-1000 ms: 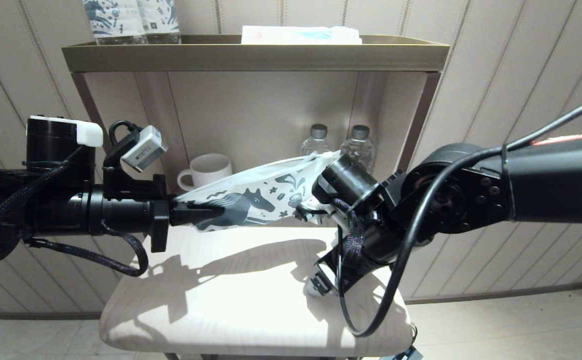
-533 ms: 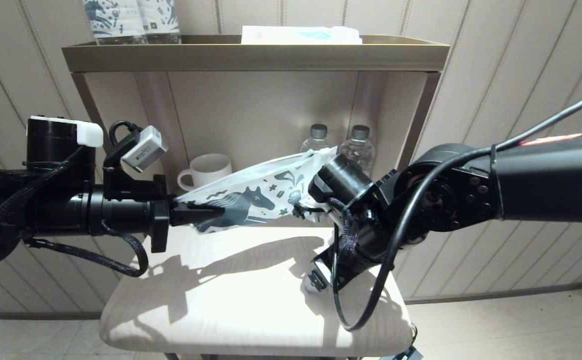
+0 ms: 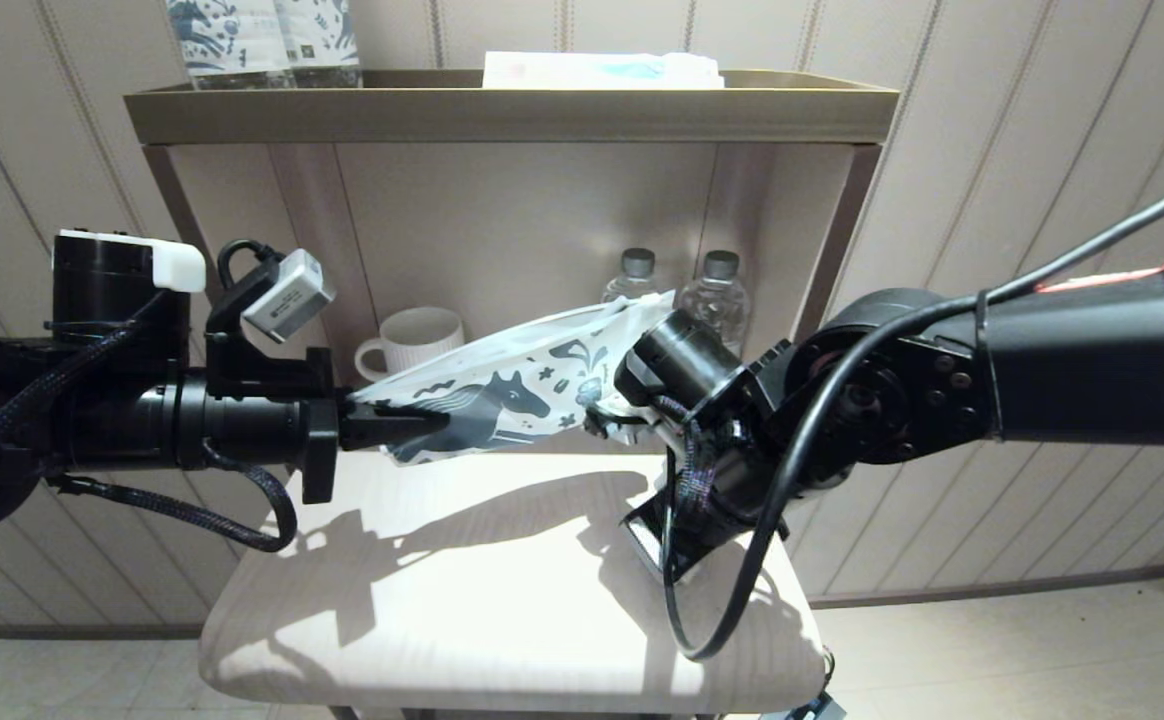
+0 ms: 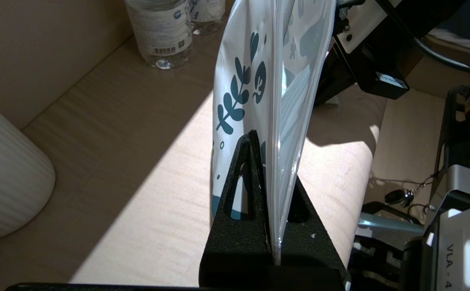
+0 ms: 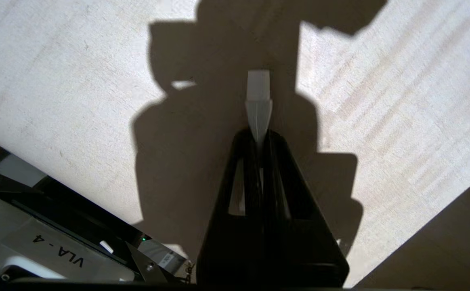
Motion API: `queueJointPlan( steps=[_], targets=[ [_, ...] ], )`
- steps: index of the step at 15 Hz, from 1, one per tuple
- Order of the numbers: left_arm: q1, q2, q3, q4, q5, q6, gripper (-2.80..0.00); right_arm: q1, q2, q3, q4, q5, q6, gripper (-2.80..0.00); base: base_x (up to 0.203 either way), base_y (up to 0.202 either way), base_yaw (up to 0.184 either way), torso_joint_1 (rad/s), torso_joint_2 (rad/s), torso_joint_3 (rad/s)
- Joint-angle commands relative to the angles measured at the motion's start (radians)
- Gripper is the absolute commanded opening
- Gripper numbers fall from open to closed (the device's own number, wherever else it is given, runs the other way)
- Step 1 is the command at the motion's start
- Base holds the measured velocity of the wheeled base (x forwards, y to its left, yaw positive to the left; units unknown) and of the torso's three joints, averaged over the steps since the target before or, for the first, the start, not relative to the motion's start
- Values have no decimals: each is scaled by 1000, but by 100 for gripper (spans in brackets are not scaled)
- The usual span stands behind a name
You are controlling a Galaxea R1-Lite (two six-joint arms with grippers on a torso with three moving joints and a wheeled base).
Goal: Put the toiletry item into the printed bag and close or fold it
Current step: Pick up the toothpaste
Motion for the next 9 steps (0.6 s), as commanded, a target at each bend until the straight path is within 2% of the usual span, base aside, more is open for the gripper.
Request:
queueJointPlan(
  steps=[1,5,9],
  targets=[
    [0,-2,-1,-2,-5,2,-280,1,-2,6,4,-1,1,-280,0,0,0,0,0,0],
    [0,5,-2,-1,-3,2,-280,-1,-28,7,8,-4,2,-280,0,0,0,0,0,0],
    [0,17,-5,0,-2,5,-280,1,-144,22,13,-7,0,-280,0,0,0,0,0,0]
  ],
)
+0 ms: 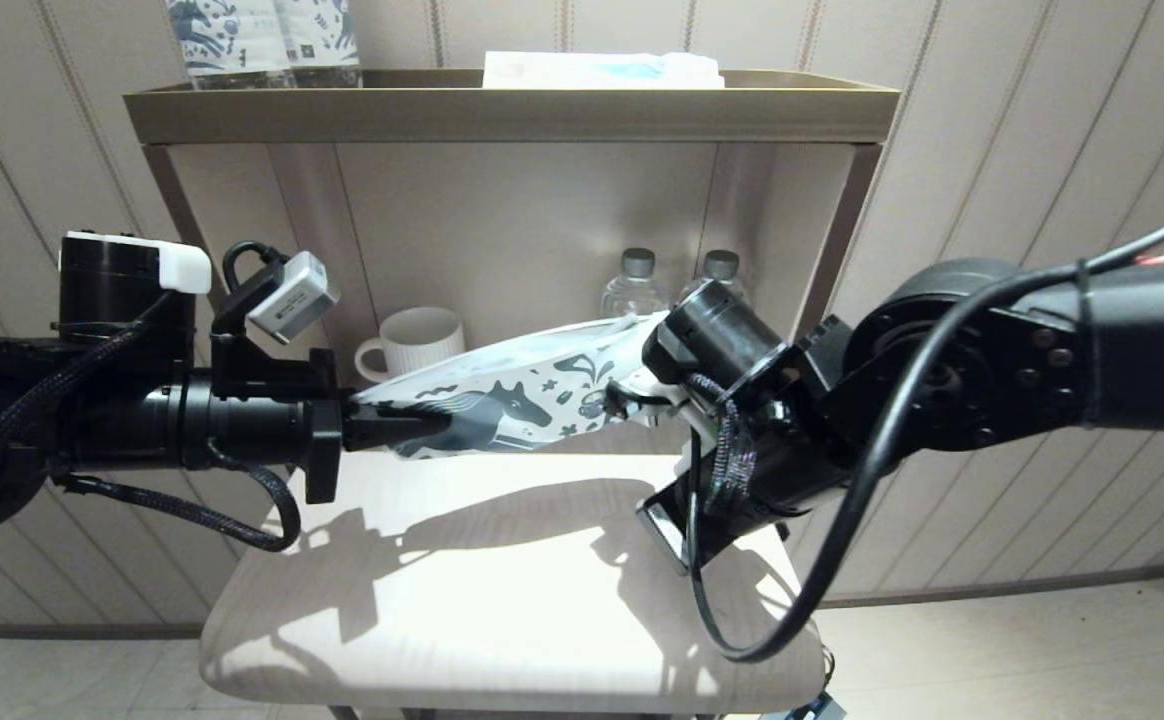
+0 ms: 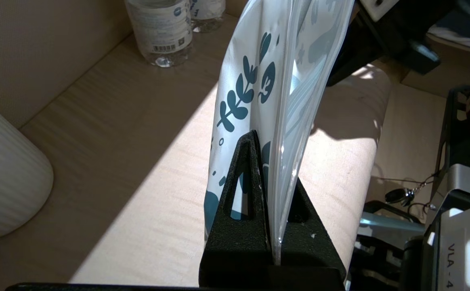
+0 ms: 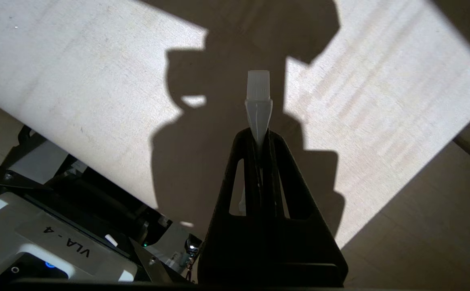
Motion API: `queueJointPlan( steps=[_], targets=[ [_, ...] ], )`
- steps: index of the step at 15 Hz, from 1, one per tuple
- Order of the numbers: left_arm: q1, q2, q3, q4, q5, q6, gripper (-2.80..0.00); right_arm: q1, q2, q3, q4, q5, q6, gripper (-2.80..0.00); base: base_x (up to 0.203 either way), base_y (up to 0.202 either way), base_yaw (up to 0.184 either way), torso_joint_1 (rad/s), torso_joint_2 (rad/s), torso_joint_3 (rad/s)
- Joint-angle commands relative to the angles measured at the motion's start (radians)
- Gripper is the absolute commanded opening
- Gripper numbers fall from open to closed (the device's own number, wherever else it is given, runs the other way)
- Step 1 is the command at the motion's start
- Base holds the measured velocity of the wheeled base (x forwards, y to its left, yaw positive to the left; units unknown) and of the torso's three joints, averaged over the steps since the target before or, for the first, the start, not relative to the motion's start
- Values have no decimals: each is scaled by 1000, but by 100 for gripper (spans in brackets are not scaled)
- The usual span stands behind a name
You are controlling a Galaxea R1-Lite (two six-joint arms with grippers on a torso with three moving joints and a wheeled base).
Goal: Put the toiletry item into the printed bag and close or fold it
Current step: Pick up the toothpaste
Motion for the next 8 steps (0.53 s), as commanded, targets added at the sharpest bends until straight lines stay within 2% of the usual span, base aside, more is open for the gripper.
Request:
queueJointPlan(
  steps=[1,3,6,8],
  targets=[
    [0,9,2,-2,-4,3,-280,7,-104,11,4,-2,-1,-280,0,0,0,0,0,0],
    [-1,19,1,-2,-3,5,-280,29,-197,3,5,-1,-9,-280,0,0,0,0,0,0],
    [-16,29,6,-1,-3,13,-280,65,-214,-128,60,15,-17,-280,0,0,0,0,0,0],
    [-32,38,23,0,-1,45,-280,97,-189,-205,98,93,-12,-280,0,0,0,0,0,0]
  ],
)
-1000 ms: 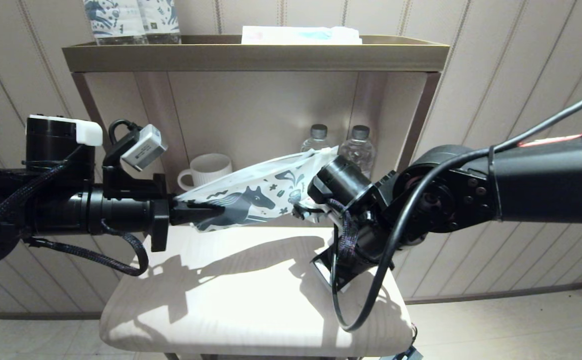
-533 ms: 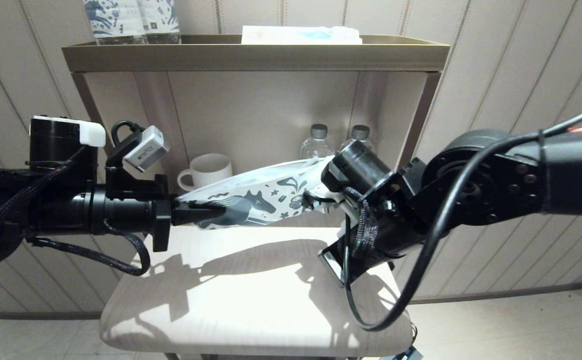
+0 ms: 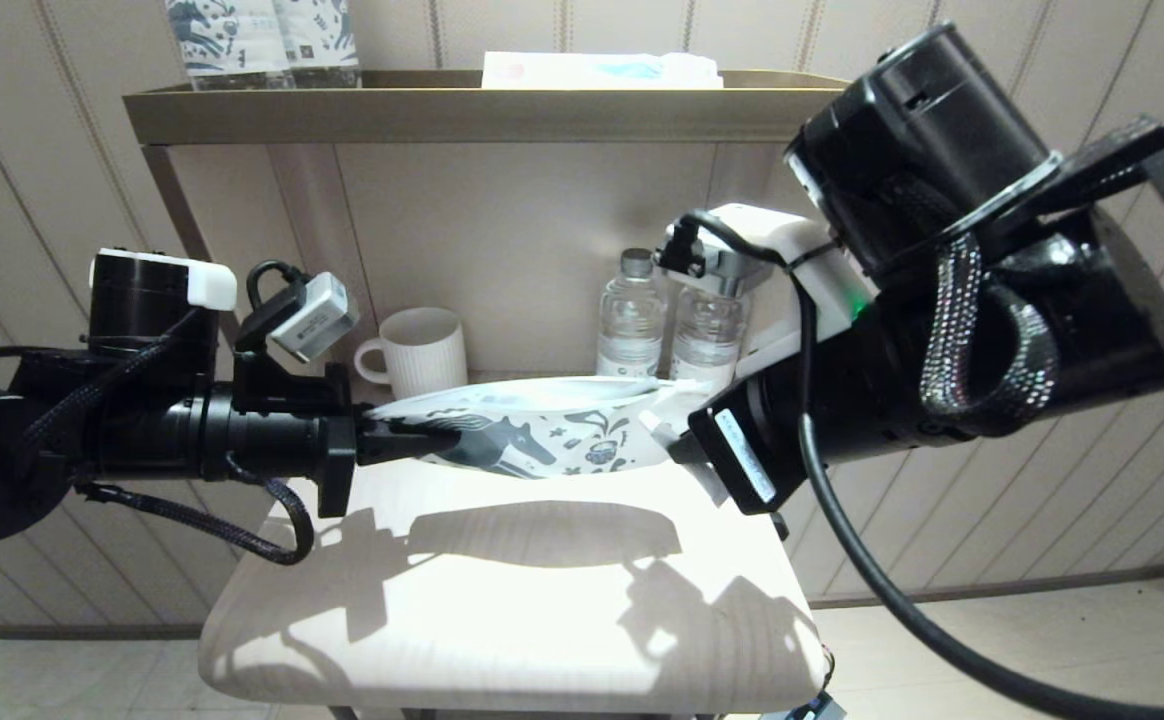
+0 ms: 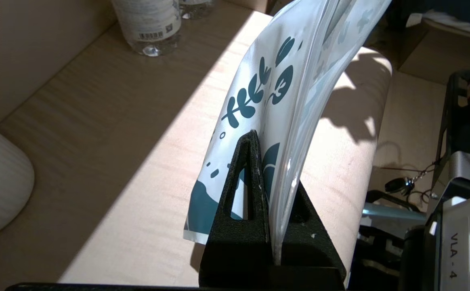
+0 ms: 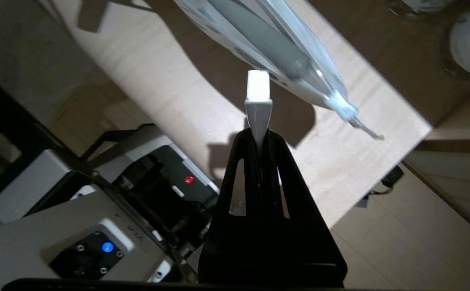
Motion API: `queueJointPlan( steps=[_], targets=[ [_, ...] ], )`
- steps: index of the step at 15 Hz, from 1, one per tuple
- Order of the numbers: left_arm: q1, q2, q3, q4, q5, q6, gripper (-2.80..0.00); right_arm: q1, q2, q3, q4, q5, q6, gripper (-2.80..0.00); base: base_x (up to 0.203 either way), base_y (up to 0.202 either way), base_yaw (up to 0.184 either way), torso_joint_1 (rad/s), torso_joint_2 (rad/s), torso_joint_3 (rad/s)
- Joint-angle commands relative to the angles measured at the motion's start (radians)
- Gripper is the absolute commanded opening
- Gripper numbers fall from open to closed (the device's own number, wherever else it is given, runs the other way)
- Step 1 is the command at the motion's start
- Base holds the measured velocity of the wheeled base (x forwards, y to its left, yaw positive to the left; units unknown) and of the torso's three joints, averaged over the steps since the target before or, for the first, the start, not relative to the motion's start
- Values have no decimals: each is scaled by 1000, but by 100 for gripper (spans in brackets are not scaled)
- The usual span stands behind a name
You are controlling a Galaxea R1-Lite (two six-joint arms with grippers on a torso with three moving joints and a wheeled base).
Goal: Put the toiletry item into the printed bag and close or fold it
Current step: Pick up the toothpaste, then place the toothpaste in the storage bag
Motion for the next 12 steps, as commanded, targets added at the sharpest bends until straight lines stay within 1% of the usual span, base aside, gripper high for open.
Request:
queueJointPlan(
  steps=[1,4,6,9,12],
  targets=[
    [-16,16,13,-2,1,19,-280,35,12,-77,14,33,2,-280,0,0,0,0,0,0],
    [-23,30,14,-1,2,27,-280,82,48,-158,67,39,1,-280,0,0,0,0,0,0],
    [-36,38,17,-1,2,36,-280,98,88,-195,88,39,1,-280,0,0,0,0,0,0],
    [-43,37,29,-2,2,40,-280,100,153,-213,77,41,-7,-280,0,0,0,0,0,0],
    [-44,35,30,-2,2,40,-280,98,180,-213,21,62,-31,-280,0,0,0,0,0,0]
  ],
)
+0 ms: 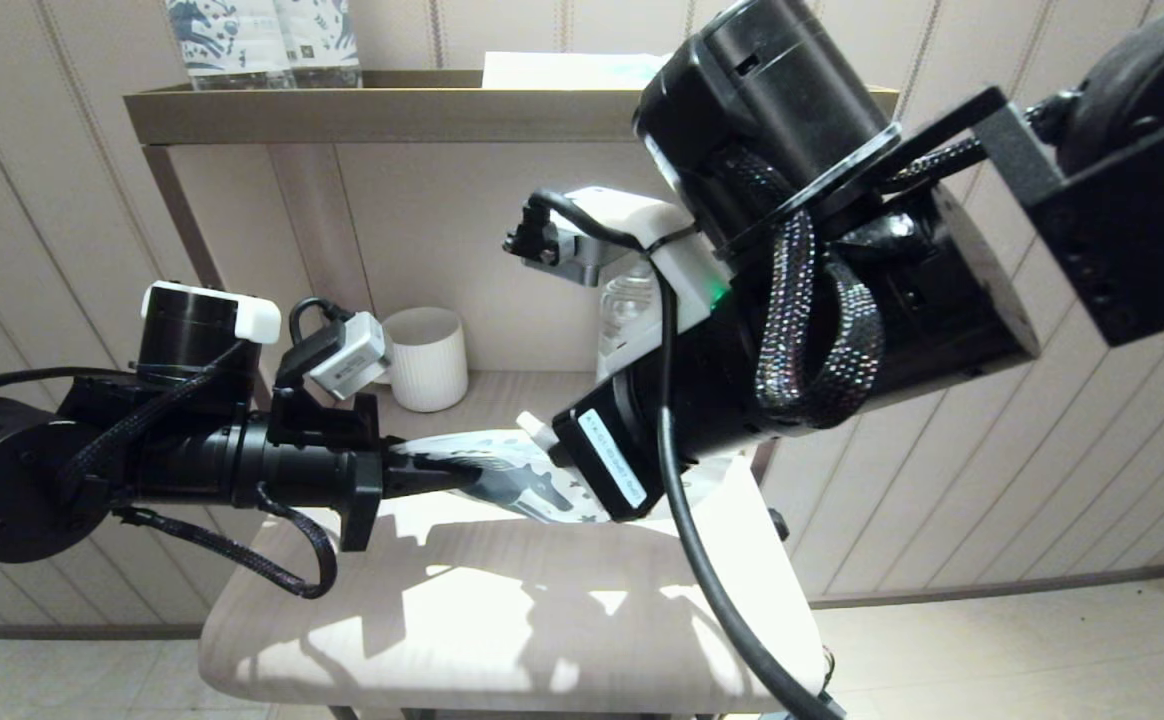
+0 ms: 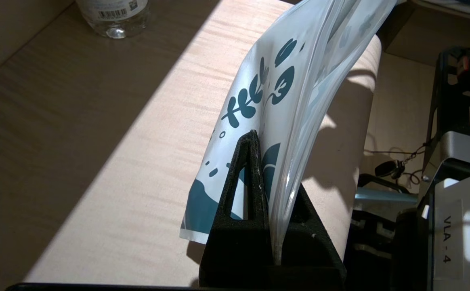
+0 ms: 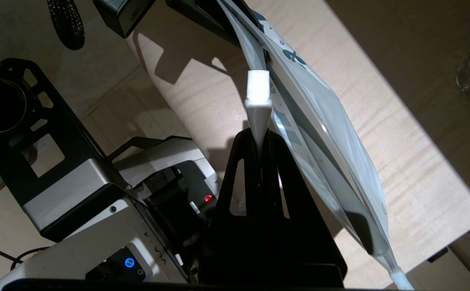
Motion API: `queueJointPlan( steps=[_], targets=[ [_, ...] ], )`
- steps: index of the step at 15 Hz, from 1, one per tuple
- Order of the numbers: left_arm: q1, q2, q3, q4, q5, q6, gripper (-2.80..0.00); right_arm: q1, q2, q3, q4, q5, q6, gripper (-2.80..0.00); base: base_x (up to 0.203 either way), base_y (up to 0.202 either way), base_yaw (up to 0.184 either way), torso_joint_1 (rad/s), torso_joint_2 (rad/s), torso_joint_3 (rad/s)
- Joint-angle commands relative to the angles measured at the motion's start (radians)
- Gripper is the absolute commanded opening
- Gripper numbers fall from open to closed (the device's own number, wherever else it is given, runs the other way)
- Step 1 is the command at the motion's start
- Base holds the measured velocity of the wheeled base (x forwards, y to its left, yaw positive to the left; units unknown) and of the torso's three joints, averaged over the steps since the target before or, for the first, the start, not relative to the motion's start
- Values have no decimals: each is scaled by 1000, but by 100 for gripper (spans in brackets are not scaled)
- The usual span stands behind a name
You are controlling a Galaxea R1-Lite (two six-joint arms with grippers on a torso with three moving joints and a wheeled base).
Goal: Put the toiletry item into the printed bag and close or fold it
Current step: Place the toothpaste in the storage bag
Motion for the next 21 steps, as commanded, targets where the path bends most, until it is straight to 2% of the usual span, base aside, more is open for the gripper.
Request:
queueJointPlan(
  steps=[1,6,11,21],
  targets=[
    [-1,-2,1,-2,-5,2,-280,-1,31,0,-4,10,-4,-280,0,0,0,0,0,0],
    [-6,-9,7,-2,-6,16,-280,-7,48,-1,-51,11,-33,-280,0,0,0,0,0,0],
    [-6,-1,6,-2,-6,16,-280,0,-16,0,-70,1,-28,-280,0,0,0,0,0,0],
    [-6,-11,7,-2,-9,17,-280,-41,52,38,-125,9,-34,-280,0,0,0,0,0,0]
  ],
)
